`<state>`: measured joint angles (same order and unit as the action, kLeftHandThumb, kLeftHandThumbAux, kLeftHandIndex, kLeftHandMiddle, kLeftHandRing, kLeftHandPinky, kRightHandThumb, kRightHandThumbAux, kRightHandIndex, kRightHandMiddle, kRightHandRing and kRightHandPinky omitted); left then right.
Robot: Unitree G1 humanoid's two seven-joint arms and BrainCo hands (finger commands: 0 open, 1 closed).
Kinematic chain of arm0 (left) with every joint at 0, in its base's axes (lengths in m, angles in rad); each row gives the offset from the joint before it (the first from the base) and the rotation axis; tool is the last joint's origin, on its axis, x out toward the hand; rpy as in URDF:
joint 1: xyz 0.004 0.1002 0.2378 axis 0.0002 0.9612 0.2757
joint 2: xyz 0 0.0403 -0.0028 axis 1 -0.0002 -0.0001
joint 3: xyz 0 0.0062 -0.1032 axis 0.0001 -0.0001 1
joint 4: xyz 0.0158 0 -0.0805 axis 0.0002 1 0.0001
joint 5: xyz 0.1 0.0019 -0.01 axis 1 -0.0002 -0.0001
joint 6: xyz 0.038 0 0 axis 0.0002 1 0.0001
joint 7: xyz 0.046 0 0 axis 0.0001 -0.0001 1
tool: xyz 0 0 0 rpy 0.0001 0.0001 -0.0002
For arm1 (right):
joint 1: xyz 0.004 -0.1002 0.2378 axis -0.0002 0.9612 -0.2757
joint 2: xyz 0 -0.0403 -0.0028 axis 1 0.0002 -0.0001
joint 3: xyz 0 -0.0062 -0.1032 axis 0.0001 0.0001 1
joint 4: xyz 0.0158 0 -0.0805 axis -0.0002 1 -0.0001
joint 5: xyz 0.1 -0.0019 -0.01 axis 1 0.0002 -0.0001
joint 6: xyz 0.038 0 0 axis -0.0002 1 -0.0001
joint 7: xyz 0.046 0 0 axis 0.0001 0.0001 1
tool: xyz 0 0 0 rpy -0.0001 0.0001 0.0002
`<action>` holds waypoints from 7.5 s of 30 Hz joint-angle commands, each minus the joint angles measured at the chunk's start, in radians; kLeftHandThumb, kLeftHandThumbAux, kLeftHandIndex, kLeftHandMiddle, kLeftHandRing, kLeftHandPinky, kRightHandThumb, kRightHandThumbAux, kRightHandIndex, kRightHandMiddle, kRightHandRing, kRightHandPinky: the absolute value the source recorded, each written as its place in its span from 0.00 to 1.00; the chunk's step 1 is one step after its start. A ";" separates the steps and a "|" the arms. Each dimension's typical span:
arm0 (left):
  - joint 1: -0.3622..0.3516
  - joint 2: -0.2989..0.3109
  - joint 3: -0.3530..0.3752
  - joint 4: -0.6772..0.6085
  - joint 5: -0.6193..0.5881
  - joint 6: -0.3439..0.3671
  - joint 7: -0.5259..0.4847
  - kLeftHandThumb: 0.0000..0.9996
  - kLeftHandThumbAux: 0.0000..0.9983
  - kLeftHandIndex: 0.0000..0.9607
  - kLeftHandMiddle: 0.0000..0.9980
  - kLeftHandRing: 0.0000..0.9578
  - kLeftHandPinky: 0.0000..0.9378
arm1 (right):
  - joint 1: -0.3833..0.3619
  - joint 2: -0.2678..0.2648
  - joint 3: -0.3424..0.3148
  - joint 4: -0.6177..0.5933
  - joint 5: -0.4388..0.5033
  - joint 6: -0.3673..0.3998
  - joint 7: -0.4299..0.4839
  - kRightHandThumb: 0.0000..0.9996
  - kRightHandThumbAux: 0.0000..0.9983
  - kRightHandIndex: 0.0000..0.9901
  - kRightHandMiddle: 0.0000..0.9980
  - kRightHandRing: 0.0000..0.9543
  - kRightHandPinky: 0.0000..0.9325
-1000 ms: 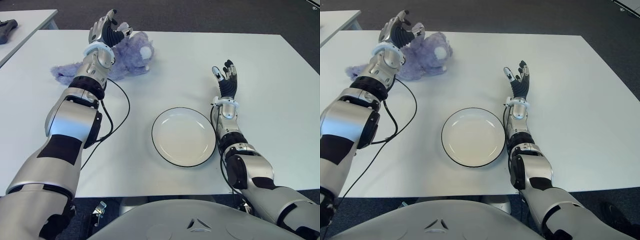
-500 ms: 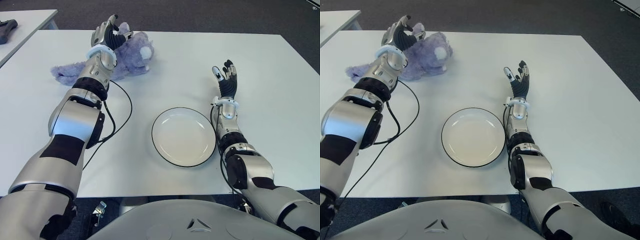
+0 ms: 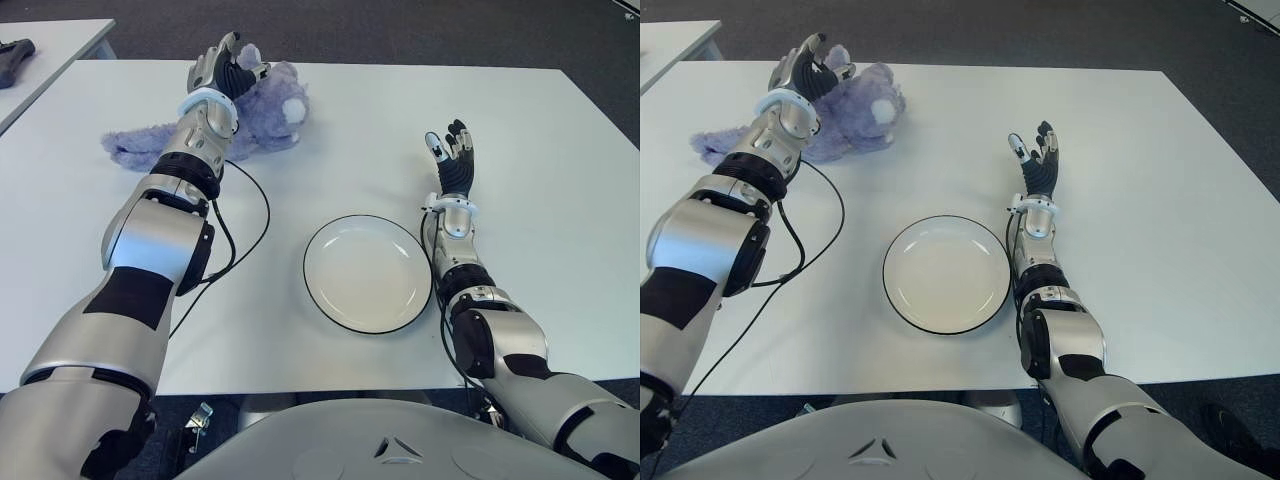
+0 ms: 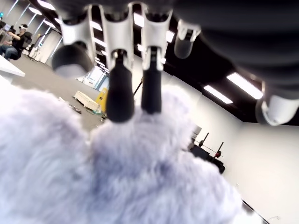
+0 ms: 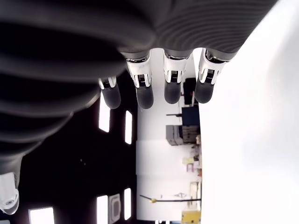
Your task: Put the doll into the plate.
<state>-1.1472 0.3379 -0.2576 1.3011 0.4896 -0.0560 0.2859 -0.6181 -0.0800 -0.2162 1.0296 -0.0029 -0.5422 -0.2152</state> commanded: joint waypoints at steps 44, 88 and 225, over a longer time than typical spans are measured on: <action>-0.042 -0.080 -0.022 0.063 0.017 0.125 -0.103 0.21 0.36 0.05 0.52 0.73 0.87 | 0.372 0.088 -0.004 0.258 0.000 0.045 0.008 0.00 0.55 0.07 0.09 0.04 0.01; -0.073 -0.076 0.041 0.058 -0.028 0.143 -0.011 0.24 0.37 0.02 0.27 0.39 0.69 | 0.376 0.071 -0.008 0.262 0.003 0.047 0.048 0.00 0.54 0.07 0.10 0.06 0.01; -0.027 -0.206 -0.076 0.076 0.043 0.055 -0.062 0.50 0.30 0.09 0.54 0.65 0.74 | 0.373 0.077 -0.022 0.262 0.019 0.043 0.073 0.00 0.57 0.10 0.12 0.07 0.02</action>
<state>-1.2156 0.1308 -0.3041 1.3336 0.4924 0.0212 0.2587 -0.6231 -0.0867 -0.2235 1.0419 0.0052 -0.5417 -0.1448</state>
